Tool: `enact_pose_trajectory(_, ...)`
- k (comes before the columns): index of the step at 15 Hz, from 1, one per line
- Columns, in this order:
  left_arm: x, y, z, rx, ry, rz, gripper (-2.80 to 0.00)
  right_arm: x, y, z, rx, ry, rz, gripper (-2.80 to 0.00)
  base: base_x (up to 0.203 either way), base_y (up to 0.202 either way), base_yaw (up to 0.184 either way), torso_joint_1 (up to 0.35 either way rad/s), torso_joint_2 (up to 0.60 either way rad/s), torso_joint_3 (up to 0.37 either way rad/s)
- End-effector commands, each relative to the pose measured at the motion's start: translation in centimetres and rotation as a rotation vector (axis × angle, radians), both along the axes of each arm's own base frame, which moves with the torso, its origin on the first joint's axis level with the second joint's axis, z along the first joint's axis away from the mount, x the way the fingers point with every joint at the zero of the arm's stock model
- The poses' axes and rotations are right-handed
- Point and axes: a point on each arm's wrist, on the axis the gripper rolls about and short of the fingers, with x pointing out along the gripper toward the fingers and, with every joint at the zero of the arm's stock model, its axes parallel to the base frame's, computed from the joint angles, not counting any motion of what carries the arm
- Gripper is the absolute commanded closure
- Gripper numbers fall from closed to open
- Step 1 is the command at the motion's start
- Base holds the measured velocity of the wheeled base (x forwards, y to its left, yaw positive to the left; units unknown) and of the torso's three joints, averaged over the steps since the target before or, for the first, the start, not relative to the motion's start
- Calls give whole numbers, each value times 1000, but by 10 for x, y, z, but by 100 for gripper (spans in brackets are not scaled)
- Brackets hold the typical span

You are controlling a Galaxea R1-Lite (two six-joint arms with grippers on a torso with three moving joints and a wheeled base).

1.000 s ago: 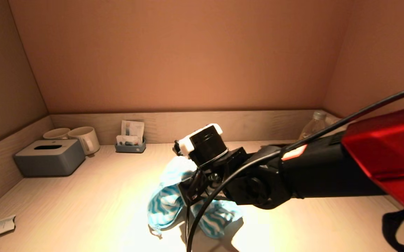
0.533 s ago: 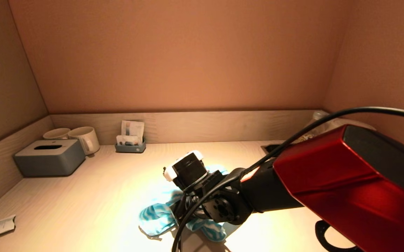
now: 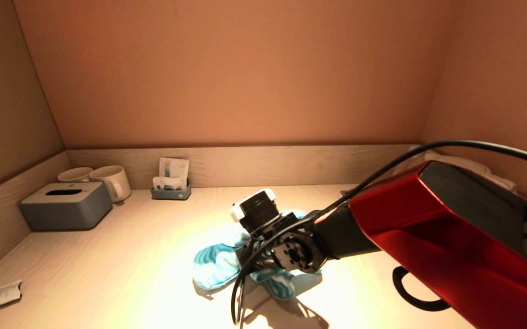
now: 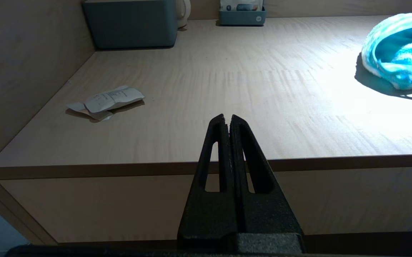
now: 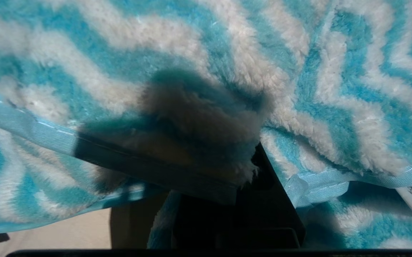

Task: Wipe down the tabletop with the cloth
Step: Sweep the stains on the table

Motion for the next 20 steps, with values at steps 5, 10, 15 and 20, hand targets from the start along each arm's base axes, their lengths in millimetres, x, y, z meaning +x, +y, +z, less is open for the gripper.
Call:
enact_pose_trajectory(5,0,0,0,-1,0,1,0,-14,-58,5,-41,54,-125,0,0,0,0,0,0,0)
enact_pose_trajectory(10,0,0,0,-1,0,1,0,-64,-53,19,-58,53,-35,0,0,0,0,0,0,0)
enact_pose_trajectory(15,0,0,0,-1,0,1,0,-89,-6,-1,-95,77,111,0,0,0,0,0,0,0)
enact_pose_trajectory(20,0,0,0,-1,0,1,0,-74,48,-10,-71,34,176,0,0,0,0,0,0,0)
